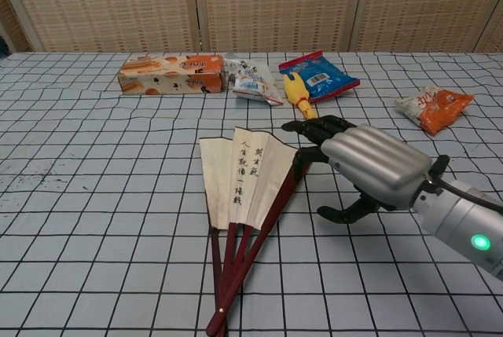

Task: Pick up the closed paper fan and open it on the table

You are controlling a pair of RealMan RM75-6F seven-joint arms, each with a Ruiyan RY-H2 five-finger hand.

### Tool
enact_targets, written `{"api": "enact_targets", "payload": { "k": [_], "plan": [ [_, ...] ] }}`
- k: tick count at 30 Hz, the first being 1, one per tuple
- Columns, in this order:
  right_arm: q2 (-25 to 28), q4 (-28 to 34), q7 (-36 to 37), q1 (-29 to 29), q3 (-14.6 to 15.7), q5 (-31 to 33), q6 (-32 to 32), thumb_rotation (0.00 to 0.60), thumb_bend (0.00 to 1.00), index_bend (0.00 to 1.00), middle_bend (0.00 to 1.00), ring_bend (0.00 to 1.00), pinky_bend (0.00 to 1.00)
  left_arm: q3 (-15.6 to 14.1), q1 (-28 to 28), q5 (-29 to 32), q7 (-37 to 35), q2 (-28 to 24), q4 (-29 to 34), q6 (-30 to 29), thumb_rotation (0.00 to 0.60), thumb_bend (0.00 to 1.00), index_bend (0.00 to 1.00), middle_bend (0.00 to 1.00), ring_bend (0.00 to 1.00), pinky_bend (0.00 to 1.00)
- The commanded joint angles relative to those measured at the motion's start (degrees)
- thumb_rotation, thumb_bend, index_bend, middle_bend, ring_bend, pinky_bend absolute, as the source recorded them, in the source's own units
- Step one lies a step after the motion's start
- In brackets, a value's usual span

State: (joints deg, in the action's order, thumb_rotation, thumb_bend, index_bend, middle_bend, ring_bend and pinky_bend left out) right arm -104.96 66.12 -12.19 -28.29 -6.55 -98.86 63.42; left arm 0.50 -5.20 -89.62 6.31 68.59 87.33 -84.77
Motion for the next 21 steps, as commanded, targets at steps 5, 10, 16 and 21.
{"api": "enact_targets", "payload": {
  "k": [5, 10, 16, 21],
  "plan": [
    [-6.94, -8.04, 0.78, -2.89, 0.25, 0.95, 1.37, 0.600, 0.20, 0.42, 0.00, 0.00, 0.00, 0.36, -0.58, 0.95, 1.10, -0.01, 0.68, 0.97, 0.600, 0.45, 0.00, 0.00, 0.00, 0.08],
    [-10.21, -11.29, 1.32, -4.55, 0.26, 1.47, 1.83, 0.600, 0.20, 0.43, 0.00, 0.00, 0.00, -0.01, -0.53, 1.02, 1.00, -0.04, 0.63, 1.20, 0.600, 0.44, 0.00, 0.00, 0.00, 0.08],
    [-13.02, -14.26, 0.96, -5.98, 0.73, 2.10, 1.84, 0.600, 0.20, 0.44, 0.00, 0.00, 0.00, -0.23, -0.32, 1.11, 0.94, -0.18, 0.57, 0.98, 0.600, 0.45, 0.00, 0.00, 0.00, 0.08],
    [-14.66, -16.05, 0.77, -6.94, 1.14, 2.42, 2.08, 0.600, 0.20, 0.44, 0.00, 0.00, 0.00, 0.04, -0.62, 1.64, 1.00, -0.29, 0.64, 1.44, 0.600, 0.45, 0.00, 0.00, 0.00, 0.08]
  ]
}}
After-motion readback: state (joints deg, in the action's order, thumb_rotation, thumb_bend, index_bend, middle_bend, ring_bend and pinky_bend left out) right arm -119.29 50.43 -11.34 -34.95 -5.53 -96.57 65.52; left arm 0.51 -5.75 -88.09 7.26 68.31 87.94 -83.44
